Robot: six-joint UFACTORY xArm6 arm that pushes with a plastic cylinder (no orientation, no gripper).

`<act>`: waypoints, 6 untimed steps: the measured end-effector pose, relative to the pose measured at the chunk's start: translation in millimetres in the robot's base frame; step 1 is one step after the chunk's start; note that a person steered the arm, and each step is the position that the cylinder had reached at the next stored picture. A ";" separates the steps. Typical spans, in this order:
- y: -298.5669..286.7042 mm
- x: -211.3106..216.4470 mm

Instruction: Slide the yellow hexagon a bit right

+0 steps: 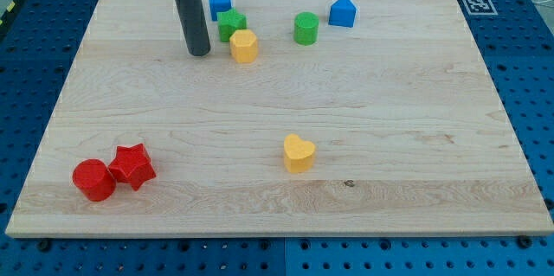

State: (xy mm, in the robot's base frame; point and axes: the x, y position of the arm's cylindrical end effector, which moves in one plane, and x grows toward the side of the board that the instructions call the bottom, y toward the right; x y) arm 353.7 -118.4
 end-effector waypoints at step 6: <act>-3.4 -4.8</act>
